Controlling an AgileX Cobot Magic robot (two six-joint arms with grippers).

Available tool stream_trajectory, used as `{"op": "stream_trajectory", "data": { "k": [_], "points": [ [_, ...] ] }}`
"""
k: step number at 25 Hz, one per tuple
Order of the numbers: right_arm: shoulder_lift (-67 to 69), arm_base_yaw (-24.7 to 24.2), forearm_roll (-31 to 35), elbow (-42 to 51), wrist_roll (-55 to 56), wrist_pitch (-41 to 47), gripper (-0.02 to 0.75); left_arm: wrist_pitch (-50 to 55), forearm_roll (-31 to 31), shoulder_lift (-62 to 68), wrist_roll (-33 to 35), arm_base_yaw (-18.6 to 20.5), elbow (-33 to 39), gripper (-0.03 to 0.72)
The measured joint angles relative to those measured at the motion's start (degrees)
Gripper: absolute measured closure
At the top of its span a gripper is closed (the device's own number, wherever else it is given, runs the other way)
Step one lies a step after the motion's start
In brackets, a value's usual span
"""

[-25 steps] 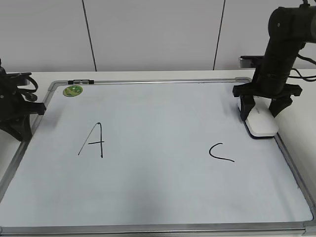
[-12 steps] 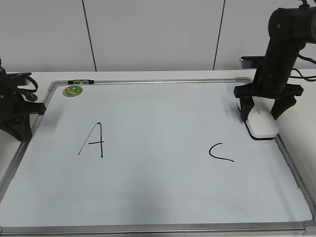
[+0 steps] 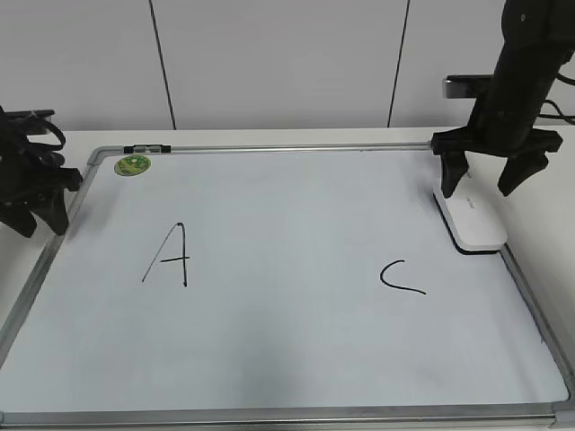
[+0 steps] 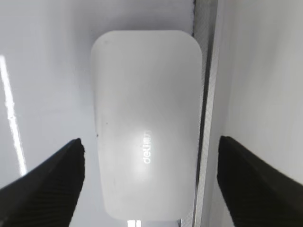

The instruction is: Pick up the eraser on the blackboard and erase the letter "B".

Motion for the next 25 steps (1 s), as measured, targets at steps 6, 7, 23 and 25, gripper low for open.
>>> {"op": "stream_trajectory", "data": {
  "k": [6,7,23,25],
  "points": [
    [-3.05,0.0,0.0,0.0,2.19,0.0,0.089,2.13,1.17,-4.8,0.0,0.0,0.0,0.208],
    [-3.45,0.0,0.0,0.0,2.43,0.0,0.094,2.87,1.26,-5.19,0.0,0.0,0.0,0.201],
    [-19.96,0.0,2.14,14.6,2.76,0.1,0.183,8.65,1.24,-18.08,0.0,0.0,3.07,0.194],
    [-24.14,0.0,2.36,19.91,2.84,-0.58,0.183,7.02,1.15,-22.09,0.0,0.0,7.12,0.193]
  ]
}}
